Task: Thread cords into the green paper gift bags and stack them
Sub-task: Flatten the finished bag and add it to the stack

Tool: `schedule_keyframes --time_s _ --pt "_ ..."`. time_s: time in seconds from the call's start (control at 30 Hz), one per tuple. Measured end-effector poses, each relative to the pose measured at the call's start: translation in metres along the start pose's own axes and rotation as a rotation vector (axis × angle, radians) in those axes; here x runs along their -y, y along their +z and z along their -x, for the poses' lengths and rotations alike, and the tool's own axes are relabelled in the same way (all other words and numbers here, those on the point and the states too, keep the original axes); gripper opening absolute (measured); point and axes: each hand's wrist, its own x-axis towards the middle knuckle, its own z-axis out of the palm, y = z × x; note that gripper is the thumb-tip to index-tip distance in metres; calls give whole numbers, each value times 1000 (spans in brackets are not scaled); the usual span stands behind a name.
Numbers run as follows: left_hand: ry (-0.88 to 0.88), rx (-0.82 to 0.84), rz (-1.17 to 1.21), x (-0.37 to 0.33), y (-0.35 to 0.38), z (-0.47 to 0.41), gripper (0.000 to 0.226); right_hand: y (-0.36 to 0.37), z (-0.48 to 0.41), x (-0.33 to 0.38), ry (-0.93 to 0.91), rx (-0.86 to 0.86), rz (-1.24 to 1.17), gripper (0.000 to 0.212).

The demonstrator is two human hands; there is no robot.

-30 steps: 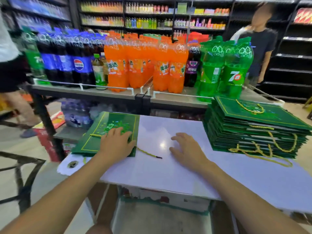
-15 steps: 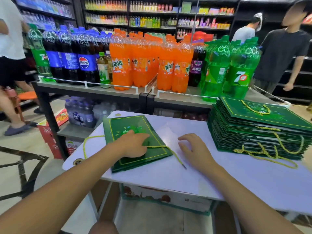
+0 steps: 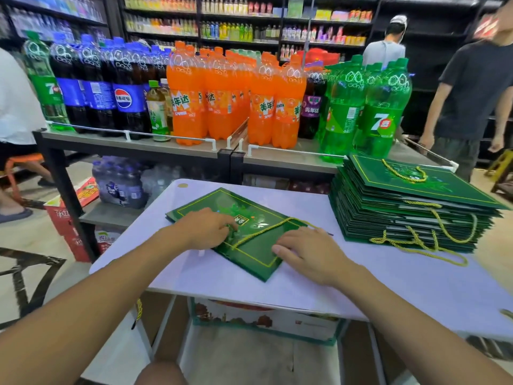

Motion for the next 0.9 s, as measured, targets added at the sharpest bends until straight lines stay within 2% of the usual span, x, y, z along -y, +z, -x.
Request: schedule_keyframes --time_s 0.1,0.27,0.37,0.43,0.5,0.6,0.73,0.8,0.9 --pt "104 -59 83 19 -1 4 40 -11 0 -26 110 -4 87 54" --pt "195 -88 74 32 17 16 36 -20 -16 -35 368 57 129 57" --pt "213 -135 -1 18 26 29 48 -14 -34 -30 504 72 122 61" --pt "230 -157 -33 10 32 37 57 -8 -44 -25 505 50 30 42" --pt "231 -180 -36 8 36 42 61 -5 -53 -17 430 36 -173 24" --pt "211 -199 -35 8 40 43 59 -3 -56 -5 293 74 -367 28" --pt "201 -215 -1 9 41 41 60 -8 -43 -13 222 122 -184 15" --pt "206 -221 0 10 42 39 60 -15 -34 -28 255 135 -5 11" --pt "214 -234 15 10 42 38 63 -30 -24 -45 322 203 143 8"
